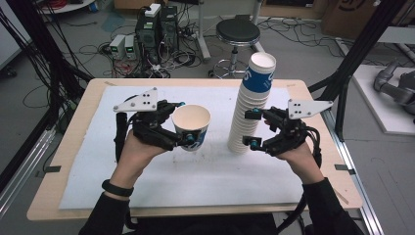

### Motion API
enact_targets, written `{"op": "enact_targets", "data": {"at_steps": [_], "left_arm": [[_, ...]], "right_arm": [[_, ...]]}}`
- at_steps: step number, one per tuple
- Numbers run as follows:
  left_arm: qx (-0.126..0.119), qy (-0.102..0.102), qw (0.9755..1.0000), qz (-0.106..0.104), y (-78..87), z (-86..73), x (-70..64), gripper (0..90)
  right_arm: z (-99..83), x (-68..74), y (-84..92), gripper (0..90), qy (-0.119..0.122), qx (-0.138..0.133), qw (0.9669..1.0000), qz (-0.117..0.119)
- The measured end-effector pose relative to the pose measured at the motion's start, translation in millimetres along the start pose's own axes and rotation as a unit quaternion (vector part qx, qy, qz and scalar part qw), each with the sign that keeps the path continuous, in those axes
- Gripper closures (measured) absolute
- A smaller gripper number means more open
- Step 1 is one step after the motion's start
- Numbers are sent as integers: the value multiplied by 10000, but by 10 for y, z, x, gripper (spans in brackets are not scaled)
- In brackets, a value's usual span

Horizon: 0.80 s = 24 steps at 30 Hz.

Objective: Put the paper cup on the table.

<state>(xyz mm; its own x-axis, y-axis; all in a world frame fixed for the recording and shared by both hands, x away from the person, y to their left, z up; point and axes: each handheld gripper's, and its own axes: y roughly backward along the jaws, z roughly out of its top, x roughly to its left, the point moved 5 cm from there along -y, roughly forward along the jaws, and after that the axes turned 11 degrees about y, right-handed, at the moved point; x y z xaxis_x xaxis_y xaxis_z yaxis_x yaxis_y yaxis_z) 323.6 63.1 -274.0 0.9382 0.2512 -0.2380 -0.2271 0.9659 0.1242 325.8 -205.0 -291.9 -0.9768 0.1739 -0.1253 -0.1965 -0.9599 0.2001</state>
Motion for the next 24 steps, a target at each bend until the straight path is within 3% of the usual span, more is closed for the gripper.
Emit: {"op": "enact_targets", "data": {"at_steps": [13, 24], "left_arm": [[-50, -5, 9988, 491, 160, -61, 99, 215], [-258, -32, 9949, 972, 364, -151, 237, 217]], "right_arm": [[22, 32, -25, 190, 64, 15, 10000, 1], [21, 24, -59, 190, 56, 42, 10000, 26]]}}
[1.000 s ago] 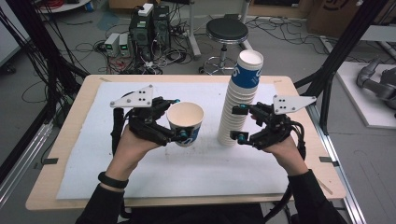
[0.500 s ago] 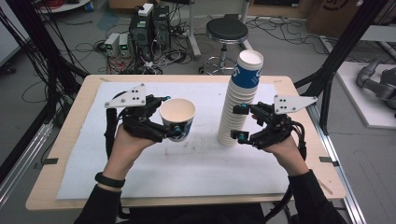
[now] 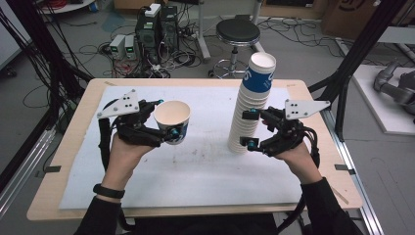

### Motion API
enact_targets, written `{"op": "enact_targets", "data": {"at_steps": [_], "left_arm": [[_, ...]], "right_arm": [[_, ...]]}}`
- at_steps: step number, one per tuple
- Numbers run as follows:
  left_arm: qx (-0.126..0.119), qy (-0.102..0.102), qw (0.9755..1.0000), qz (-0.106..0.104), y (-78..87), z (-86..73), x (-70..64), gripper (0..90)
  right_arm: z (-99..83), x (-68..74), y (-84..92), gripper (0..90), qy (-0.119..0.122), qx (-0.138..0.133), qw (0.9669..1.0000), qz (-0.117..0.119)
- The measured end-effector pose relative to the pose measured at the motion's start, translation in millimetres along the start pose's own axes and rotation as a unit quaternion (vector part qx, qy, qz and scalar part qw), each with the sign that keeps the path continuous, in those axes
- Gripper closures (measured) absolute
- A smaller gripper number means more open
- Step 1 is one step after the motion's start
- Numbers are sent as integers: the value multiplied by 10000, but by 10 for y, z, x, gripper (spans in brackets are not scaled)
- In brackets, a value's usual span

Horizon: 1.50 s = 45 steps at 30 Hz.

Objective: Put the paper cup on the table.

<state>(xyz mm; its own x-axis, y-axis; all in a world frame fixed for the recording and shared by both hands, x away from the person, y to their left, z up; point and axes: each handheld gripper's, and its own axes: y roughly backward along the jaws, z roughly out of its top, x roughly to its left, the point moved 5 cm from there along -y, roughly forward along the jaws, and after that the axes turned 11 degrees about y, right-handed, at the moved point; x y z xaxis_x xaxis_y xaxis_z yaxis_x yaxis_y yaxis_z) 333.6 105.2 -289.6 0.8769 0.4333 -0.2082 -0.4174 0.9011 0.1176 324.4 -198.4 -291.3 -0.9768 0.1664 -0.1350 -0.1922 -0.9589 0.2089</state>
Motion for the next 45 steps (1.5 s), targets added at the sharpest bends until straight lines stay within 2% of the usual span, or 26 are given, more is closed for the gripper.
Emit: {"op": "enact_targets", "data": {"at_steps": [4, 9, 16, 26, 30, 32, 43, 45], "left_arm": [[73, -45, 9997, 237, 33, -54, 62, 218], [-1, 11, 9992, 411, 65, -110, 143, 220], [58, -10, 9973, 735, 66, -217, 254, 221], [115, -8, 9958, 910, 26, -338, 338, 221], [212, 40, 9946, 1012, 8, -409, 394, 222], [128, 48, 9944, 1047, 5, -441, 410, 224], [227, 221, 9910, 1298, 3, -613, 572, 225], [183, 236, 9908, 1319, 8, -639, 596, 225]], "right_arm": [[4, -3, -22, 190, 19, 4, 10000, 23], [3, -1, -30, 190, 9, 7, 10000, 32], [6, 1, -36, 190, 15, -2, 10000, 39], [-1, -7, -40, 190, 0, 27, 10000, 41], [-1, -8, -41, 190, 1, 24, 10000, 40], [0, -5, -39, 190, -7, 21, 10000, 48], [1, -14, -39, 190, 2, 0, 10000, 30], [0, -11, -42, 190, -16, 7, 10000, 50]]}}
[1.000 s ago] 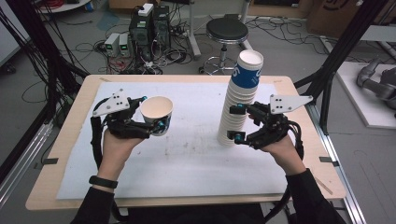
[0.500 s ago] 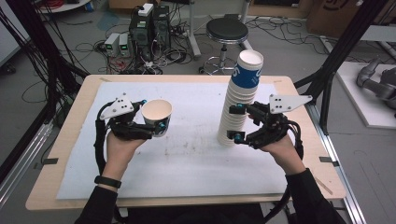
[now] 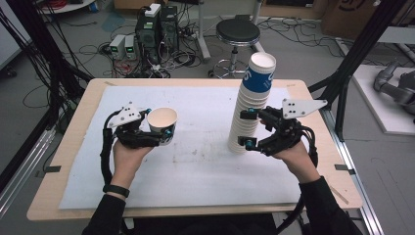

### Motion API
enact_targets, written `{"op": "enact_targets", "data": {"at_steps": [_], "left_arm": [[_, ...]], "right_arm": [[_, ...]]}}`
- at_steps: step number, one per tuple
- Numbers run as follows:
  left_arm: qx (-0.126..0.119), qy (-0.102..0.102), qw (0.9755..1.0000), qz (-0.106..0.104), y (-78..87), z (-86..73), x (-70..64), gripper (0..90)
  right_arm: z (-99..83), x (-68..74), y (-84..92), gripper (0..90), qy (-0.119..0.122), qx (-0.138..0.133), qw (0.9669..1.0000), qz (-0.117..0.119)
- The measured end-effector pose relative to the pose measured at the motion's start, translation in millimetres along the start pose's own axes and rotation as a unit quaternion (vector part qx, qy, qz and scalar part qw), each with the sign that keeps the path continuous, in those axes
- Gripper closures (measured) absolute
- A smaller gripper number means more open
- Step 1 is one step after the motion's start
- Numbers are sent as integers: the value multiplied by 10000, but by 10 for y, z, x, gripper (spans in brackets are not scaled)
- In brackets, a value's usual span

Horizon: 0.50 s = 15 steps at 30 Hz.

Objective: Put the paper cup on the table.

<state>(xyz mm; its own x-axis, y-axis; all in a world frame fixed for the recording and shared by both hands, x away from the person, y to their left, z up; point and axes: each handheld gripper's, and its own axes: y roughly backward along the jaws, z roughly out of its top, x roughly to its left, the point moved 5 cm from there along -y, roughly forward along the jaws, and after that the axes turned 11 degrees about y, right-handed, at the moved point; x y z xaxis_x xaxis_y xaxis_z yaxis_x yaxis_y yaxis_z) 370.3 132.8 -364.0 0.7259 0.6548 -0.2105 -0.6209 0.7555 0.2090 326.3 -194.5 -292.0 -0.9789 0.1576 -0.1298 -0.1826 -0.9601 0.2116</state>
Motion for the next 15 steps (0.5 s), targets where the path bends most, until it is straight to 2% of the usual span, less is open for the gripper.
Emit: {"op": "enact_targets", "data": {"at_steps": [4, 8, 11, 15], "left_arm": [[24, 126, 9999, 41, -9, -64, 88, 225], [2, 158, 9998, 128, -8, -122, 155, 225], [31, 221, 9997, 90, -23, -160, 193, 225], [-60, 199, 9997, 122, -51, -194, 234, 225]], "right_arm": [[-1, 0, -1, 190, 21, 2, 10000, 10], [3, 8, -5, 190, 47, -8, 10000, 25], [4, 8, -8, 190, 60, -12, 10000, 22], [10, 13, -8, 190, 66, -24, 10000, 36]]}}
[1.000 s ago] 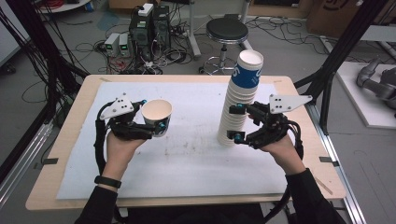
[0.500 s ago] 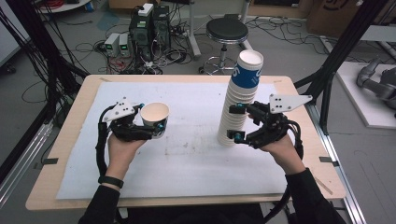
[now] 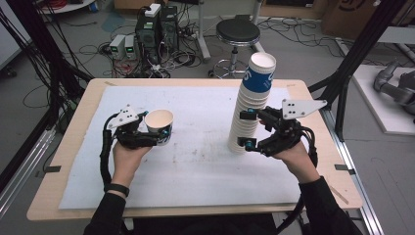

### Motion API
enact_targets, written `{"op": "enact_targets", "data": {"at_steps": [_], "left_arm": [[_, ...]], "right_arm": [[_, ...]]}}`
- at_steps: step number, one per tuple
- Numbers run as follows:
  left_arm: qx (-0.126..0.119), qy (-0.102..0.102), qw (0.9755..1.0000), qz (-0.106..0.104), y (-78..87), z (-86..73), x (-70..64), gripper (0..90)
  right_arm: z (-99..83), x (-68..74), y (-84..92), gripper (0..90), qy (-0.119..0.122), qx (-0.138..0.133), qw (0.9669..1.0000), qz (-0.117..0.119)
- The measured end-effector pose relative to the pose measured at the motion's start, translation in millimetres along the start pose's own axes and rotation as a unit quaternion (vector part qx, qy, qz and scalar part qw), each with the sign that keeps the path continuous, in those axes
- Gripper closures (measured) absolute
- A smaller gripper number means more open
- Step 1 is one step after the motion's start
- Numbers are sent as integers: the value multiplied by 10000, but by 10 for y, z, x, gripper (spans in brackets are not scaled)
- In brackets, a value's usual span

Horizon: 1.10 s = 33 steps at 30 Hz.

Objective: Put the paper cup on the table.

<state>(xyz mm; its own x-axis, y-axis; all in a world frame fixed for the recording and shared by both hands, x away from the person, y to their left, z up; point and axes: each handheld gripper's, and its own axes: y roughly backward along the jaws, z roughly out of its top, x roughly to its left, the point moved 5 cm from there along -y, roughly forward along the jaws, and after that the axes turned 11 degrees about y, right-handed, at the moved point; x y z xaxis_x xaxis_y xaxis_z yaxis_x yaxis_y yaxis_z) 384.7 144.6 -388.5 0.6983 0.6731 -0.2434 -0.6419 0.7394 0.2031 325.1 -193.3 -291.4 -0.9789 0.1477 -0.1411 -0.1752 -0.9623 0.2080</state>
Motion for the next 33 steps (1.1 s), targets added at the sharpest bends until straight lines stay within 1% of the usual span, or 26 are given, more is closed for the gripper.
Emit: {"op": "enact_targets", "data": {"at_steps": [1, 4, 6, 8, 9, 11, 12, 14, 15, 17, 19, 21, 23, 29, 30, 33], "left_arm": [[-43, -1, 10000, 7, -8, -12, 13, 225], [18, -17, 10000, 37, -54, -86, 68, 225], [26, -50, 10000, 13, -86, -124, 87, 225], [26, -10, 10000, 10, -112, -154, 120, 225], [41, -49, 10000, 34, -120, -168, 144, 225], [85, -62, 9999, 47, -143, -201, 179, 227], [77, -26, 10000, 34, -152, -221, 194, 227], [177, 4, 9998, 26, -170, -255, 220, 227], [191, 1, 9998, 55, -175, -264, 231, 227], [154, 35, 9999, 42, -187, -270, 248, 226], [181, 3, 9998, 88, -202, -284, 271, 224], [200, 35, 9997, 125, -216, -301, 306, 223], [195, 109, 9997, 130, -238, -321, 346, 222], [286, 151, 9993, 173, -302, -372, 419, 222], [268, 164, 9993, 185, -310, -375, 423, 223], [303, 126, 9993, 196, -324, -385, 434, 222]], "right_arm": [[2, 2, -2, 190, -3, -6, 10000, -6], [-2, 4, -8, 190, -8, 26, 10000, 21], [-4, 2, -14, 190, 5, 27, 10000, 19], [-5, 4, -18, 190, -21, 32, 10000, 18], [-4, 3, -22, 190, -20, 24, 10000, 26], [-7, 3, -24, 190, -16, 39, 10000, 25], [-8, 4, -24, 190, -18, 47, 10000, 34], [-6, 2, -24, 190, -10, 30, 10000, 33], [-4, 3, -23, 190, -16, 20, 10000, 32], [-4, 4, -22, 189, -23, 21, 10000, 28], [-5, 3, -22, 190, -12, 33, 10000, 30], [-2, 6, -23, 190, -20, 17, 10000, 29], [-2, 7, -23, 190, -8, 22, 10000, 34], [-3, 9, -36, 190, -12, 25, 10000, 37], [-3, 10, -38, 190, -19, 18, 10000, 40], [-6, 6, -35, 190, -4, 27, 10000, 35]]}}
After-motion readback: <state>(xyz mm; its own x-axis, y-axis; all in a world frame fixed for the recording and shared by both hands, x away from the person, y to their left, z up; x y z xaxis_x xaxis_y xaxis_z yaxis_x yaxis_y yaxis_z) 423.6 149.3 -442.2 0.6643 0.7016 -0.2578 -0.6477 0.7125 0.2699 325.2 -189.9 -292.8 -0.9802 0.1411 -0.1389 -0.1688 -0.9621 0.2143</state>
